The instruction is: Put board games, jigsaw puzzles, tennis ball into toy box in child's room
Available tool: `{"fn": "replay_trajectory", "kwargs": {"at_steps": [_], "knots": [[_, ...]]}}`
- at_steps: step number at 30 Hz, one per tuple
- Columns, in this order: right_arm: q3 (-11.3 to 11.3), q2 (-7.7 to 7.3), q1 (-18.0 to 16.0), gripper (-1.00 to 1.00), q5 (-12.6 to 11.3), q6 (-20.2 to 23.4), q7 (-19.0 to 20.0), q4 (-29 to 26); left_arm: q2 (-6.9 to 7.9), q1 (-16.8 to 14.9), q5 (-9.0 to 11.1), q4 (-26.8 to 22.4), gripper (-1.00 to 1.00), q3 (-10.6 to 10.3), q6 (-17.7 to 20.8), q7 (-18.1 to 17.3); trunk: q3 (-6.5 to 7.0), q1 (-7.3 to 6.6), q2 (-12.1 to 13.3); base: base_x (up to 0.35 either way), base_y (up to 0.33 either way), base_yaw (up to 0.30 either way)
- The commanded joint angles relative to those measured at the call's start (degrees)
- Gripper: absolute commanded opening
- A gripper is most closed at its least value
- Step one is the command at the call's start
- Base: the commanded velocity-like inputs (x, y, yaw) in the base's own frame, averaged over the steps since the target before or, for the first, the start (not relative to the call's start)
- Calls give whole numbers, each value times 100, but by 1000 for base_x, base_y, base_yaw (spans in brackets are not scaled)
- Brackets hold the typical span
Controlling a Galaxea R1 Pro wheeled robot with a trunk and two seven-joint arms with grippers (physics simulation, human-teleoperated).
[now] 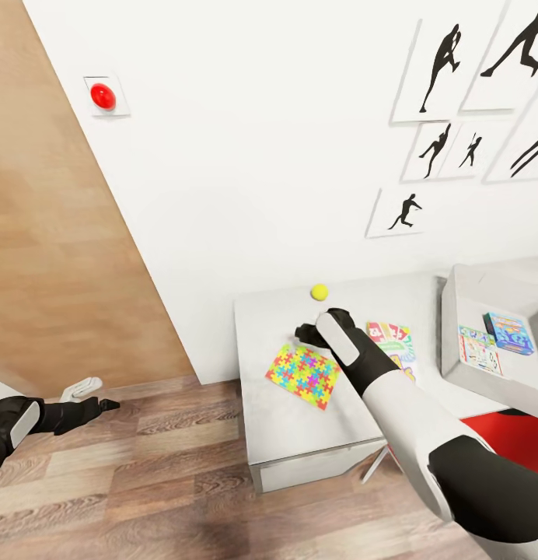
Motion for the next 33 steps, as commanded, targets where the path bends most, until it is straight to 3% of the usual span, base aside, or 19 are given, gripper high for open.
{"fn": "replay_trajectory", "kwargs": {"at_steps": [1,10,33], "knots": [[17,-15,-9,100,-57,-3,-56,14,-1,-4,3,-1,100,30,38,-11,-10,3,-11,0,0,0],[-129,-158,-30,100,-69,-7,-55,92,-1,-4,3,-2,100,30,38,-11,-10,3,-11,0,0,0],[-160,-167,-30,100,-65,-2,12,201,-1,-2,3,-1,100,30,38,-11,-15,3,-11,0,0,0]]}}
